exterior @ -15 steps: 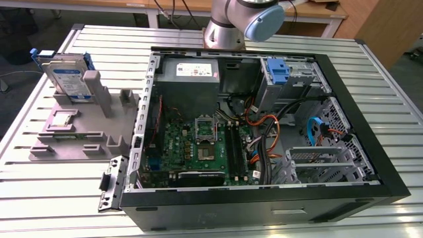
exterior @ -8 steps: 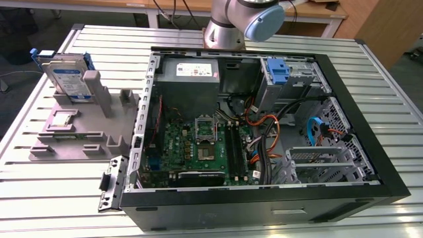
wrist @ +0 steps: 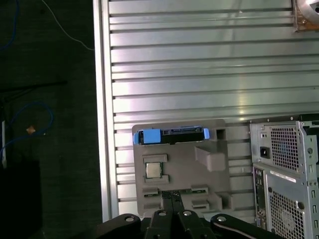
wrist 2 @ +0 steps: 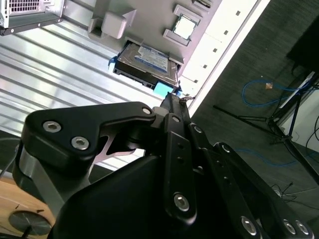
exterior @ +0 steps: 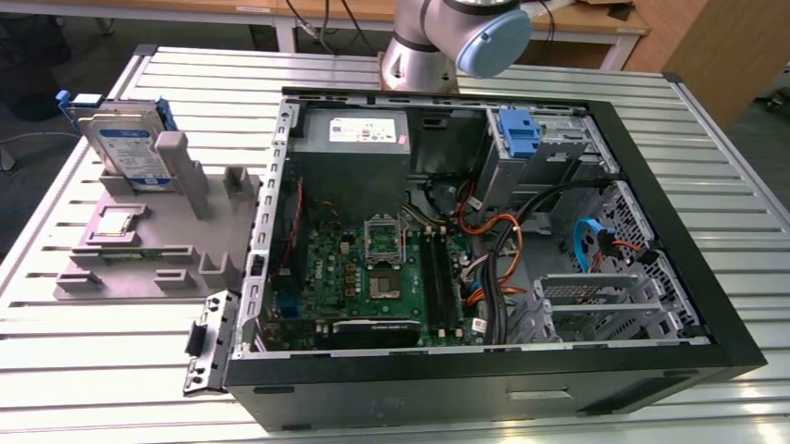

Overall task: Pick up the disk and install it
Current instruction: 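Reach for the disk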

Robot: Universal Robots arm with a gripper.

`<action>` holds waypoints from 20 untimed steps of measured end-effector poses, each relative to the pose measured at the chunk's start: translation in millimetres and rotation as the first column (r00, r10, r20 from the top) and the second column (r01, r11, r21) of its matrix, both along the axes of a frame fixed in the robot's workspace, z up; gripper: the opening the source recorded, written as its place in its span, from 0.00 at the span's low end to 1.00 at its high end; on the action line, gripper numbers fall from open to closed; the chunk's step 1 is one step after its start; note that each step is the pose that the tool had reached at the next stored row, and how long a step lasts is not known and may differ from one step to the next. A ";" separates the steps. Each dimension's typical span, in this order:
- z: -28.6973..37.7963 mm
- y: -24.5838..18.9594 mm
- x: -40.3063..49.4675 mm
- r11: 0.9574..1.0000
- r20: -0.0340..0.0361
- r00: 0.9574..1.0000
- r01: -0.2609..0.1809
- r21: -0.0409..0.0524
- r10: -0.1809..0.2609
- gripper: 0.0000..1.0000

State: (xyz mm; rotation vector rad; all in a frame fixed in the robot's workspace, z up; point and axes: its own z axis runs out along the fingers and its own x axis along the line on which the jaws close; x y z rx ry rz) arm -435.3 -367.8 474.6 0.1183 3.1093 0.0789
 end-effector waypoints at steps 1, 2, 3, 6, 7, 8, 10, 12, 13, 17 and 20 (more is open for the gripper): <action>-0.2 1.1 0.5 1.000 0.000 1.000 0.000 0.000 0.000 0.11; -0.5 2.3 1.1 1.000 0.000 1.000 0.000 0.000 0.000 0.11; -0.8 3.5 1.8 1.000 0.000 1.000 0.000 0.000 0.000 0.11; -2.2 6.1 4.8 1.000 0.000 1.000 0.000 0.000 0.000 0.11; -3.1 6.6 5.8 1.000 0.000 1.000 0.000 0.000 0.000 0.11; -4.2 6.9 6.8 1.000 0.000 1.000 0.000 0.000 0.000 0.11; -7.0 7.7 8.5 1.000 0.000 1.000 0.000 0.001 0.000 0.11; -9.4 8.2 9.9 1.000 0.000 1.000 0.000 0.002 0.000 0.11; -10.4 8.4 10.4 1.000 0.000 1.000 0.000 0.003 0.000 0.11; -14.1 9.3 13.7 1.000 0.000 1.000 0.000 0.006 0.000 0.11; -16.6 10.4 18.1 1.000 0.000 1.000 0.000 0.006 0.000 0.11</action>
